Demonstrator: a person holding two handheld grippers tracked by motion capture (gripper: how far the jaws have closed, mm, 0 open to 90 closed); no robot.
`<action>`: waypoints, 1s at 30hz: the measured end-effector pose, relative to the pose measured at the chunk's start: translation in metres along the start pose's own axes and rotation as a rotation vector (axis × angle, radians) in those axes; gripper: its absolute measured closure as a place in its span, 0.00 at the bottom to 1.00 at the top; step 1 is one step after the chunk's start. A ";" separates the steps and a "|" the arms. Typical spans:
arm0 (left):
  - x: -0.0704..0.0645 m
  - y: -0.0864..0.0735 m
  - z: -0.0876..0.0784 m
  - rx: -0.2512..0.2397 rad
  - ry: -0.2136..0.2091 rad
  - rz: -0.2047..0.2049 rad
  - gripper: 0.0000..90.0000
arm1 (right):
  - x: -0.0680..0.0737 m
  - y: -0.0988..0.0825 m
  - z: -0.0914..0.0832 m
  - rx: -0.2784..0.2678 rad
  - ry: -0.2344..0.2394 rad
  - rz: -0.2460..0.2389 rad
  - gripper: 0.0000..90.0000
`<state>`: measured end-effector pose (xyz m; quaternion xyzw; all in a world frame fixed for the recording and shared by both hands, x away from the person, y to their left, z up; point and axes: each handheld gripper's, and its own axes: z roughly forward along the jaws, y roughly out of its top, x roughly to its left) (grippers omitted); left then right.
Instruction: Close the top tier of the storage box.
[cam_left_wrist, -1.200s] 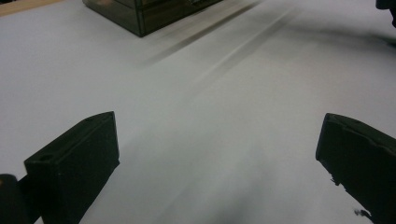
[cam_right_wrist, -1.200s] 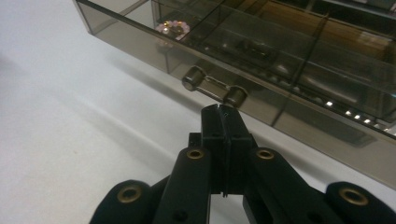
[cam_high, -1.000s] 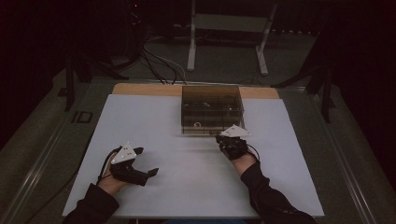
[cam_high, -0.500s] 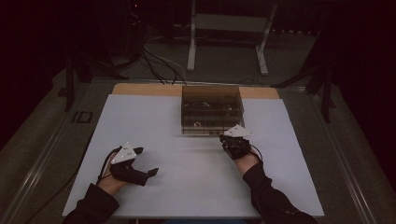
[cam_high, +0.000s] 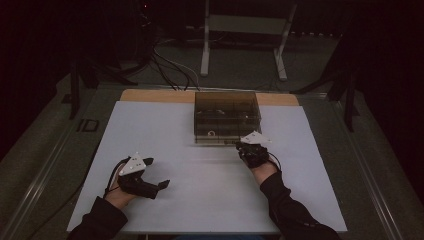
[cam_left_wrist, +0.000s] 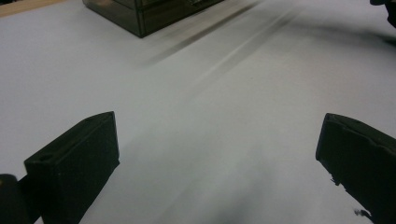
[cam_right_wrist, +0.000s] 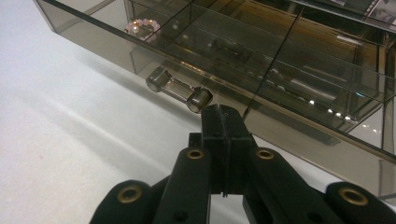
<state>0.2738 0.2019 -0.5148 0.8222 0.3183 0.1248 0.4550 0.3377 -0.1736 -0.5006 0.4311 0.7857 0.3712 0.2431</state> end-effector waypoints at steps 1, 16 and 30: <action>0.000 0.000 0.000 0.001 0.001 0.001 0.01 | 0.000 0.000 0.000 0.000 -0.003 0.000 1.00; 0.000 0.000 0.000 0.000 -0.001 -0.001 0.01 | -0.003 0.005 0.002 -0.004 0.003 0.007 1.00; 0.000 0.000 0.000 0.001 0.000 0.001 0.01 | -0.004 0.008 0.005 -0.005 0.000 0.014 1.00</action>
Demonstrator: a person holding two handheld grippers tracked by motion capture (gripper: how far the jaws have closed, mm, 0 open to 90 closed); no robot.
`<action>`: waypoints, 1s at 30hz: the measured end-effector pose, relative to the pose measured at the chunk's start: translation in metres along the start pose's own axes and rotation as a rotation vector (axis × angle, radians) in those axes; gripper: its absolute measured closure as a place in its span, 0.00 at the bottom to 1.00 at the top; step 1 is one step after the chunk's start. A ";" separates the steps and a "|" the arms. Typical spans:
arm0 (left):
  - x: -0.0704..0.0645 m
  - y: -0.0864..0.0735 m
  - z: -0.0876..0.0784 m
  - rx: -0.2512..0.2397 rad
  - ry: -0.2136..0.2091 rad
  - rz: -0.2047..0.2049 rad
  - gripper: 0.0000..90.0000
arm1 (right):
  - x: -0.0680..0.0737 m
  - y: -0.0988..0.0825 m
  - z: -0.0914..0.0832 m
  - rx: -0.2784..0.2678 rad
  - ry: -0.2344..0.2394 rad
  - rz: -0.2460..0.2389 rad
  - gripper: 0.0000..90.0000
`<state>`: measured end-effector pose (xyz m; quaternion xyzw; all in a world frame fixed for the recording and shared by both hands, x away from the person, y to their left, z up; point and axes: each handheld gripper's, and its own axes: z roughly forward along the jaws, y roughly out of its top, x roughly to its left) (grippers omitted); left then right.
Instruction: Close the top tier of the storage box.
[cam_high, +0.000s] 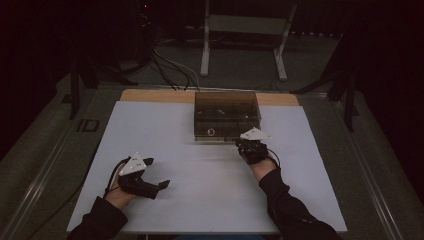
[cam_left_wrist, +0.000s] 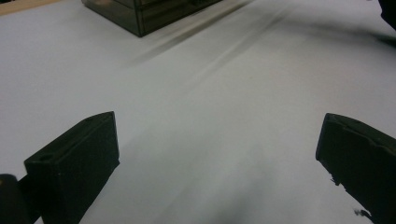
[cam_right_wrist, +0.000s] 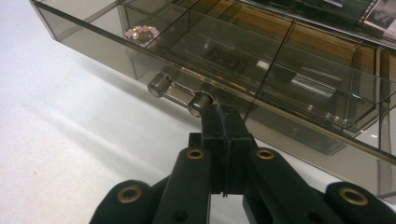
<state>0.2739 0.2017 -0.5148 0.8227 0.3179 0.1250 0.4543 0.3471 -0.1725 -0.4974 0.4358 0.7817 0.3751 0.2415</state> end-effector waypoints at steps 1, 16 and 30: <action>0.000 0.000 0.000 -0.001 -0.001 -0.001 0.01 | 0.000 0.000 0.000 0.001 -0.001 -0.001 1.00; 0.000 0.000 -0.001 -0.005 -0.001 -0.004 0.01 | -0.002 0.003 0.005 0.003 -0.008 0.002 1.00; 0.000 0.000 0.000 0.000 0.003 -0.002 0.01 | -0.003 0.008 0.010 0.005 -0.008 0.004 1.00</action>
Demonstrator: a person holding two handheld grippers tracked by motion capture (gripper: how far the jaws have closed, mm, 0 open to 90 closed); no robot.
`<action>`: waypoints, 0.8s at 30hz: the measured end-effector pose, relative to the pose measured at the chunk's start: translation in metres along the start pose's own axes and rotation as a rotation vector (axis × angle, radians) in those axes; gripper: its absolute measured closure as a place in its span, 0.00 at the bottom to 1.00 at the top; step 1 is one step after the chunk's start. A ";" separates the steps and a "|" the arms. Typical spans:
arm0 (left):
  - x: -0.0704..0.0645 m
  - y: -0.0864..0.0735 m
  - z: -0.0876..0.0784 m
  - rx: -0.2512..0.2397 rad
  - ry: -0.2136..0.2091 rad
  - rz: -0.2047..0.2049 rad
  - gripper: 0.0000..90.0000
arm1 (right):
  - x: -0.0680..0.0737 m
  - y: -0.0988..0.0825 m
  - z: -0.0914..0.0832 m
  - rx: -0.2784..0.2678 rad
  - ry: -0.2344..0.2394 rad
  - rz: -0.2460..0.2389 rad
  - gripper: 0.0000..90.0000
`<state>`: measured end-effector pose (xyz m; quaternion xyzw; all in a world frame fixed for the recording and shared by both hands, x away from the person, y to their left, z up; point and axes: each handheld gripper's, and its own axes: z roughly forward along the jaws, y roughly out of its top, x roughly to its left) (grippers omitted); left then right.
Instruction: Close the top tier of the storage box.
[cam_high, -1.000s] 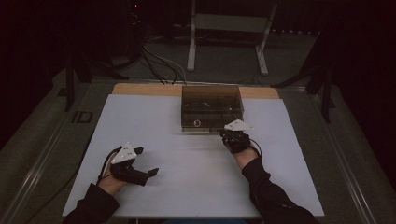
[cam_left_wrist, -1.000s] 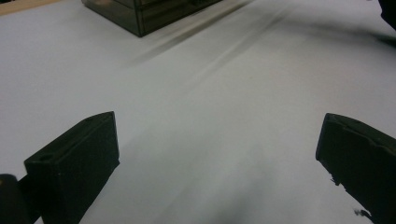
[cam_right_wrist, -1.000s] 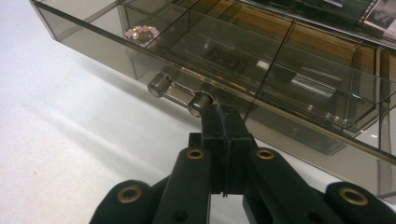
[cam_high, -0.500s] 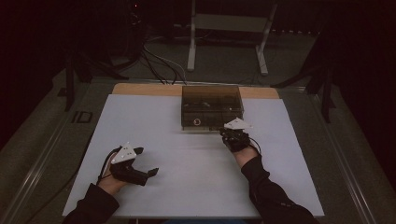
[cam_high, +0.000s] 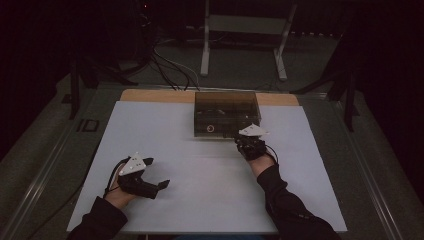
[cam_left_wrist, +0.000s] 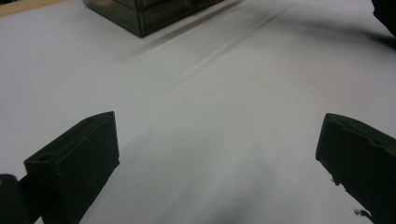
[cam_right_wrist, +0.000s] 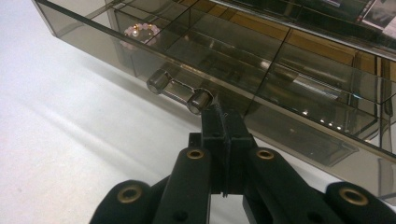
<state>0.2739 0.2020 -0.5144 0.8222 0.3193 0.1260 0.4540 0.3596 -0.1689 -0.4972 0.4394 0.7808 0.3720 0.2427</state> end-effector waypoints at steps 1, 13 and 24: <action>0.000 0.000 0.000 0.001 0.000 0.000 0.01 | 0.000 0.000 0.000 0.000 -0.001 0.000 1.00; 0.000 0.000 0.000 0.003 0.002 0.002 0.01 | -0.001 0.005 0.005 0.001 -0.007 0.001 1.00; 0.000 0.000 0.001 0.005 0.003 0.002 0.01 | -0.003 0.006 0.009 0.008 -0.011 0.012 1.00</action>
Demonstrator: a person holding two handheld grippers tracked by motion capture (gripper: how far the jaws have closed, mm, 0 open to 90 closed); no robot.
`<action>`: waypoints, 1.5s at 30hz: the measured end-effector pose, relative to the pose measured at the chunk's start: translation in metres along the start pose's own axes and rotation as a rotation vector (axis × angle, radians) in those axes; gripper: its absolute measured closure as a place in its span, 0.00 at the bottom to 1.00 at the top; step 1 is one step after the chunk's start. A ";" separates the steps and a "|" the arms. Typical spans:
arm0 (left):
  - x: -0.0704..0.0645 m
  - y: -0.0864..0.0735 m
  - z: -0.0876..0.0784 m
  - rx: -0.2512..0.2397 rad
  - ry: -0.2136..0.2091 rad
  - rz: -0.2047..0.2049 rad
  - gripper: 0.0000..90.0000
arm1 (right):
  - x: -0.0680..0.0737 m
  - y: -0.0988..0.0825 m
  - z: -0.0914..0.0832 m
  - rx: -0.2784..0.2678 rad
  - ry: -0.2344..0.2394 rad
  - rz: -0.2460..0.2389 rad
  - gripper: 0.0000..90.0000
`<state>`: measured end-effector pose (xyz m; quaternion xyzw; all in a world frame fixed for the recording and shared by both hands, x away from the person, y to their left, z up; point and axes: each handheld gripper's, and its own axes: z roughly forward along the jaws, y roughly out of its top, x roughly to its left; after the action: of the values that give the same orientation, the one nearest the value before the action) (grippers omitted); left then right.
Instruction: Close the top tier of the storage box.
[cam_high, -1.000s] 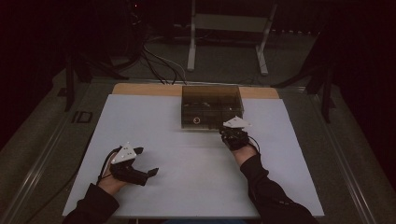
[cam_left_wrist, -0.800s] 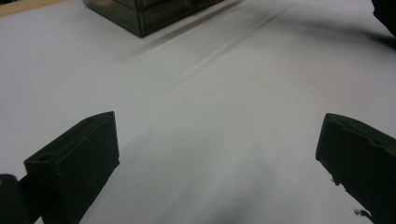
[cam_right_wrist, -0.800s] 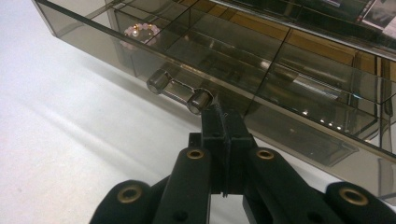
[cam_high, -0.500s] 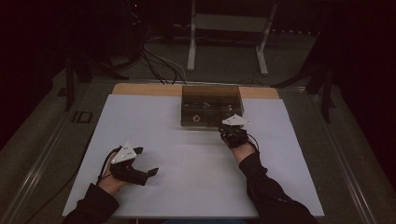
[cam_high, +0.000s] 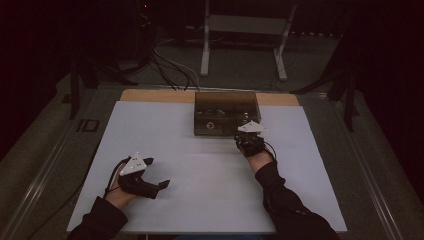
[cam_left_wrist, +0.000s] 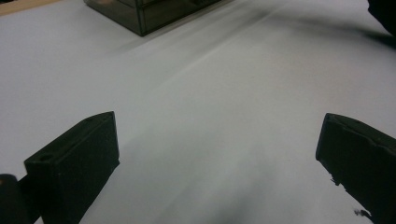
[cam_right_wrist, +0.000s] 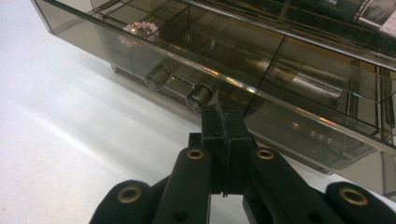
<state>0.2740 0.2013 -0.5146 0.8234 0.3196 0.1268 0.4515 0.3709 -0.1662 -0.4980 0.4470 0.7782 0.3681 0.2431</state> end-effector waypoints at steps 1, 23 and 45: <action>0.000 0.000 0.000 0.001 0.000 0.002 0.01 | 0.000 0.000 0.001 0.002 -0.002 -0.001 1.00; 0.000 0.000 0.001 0.006 0.001 0.005 0.01 | -0.001 0.004 0.012 0.010 -0.015 0.003 1.00; 0.000 0.000 0.001 0.008 0.001 0.008 0.01 | -0.005 0.009 0.021 0.005 -0.031 0.016 1.00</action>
<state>0.2740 0.2007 -0.5151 0.8264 0.3169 0.1279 0.4476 0.3933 -0.1605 -0.5034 0.4593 0.7719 0.3610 0.2509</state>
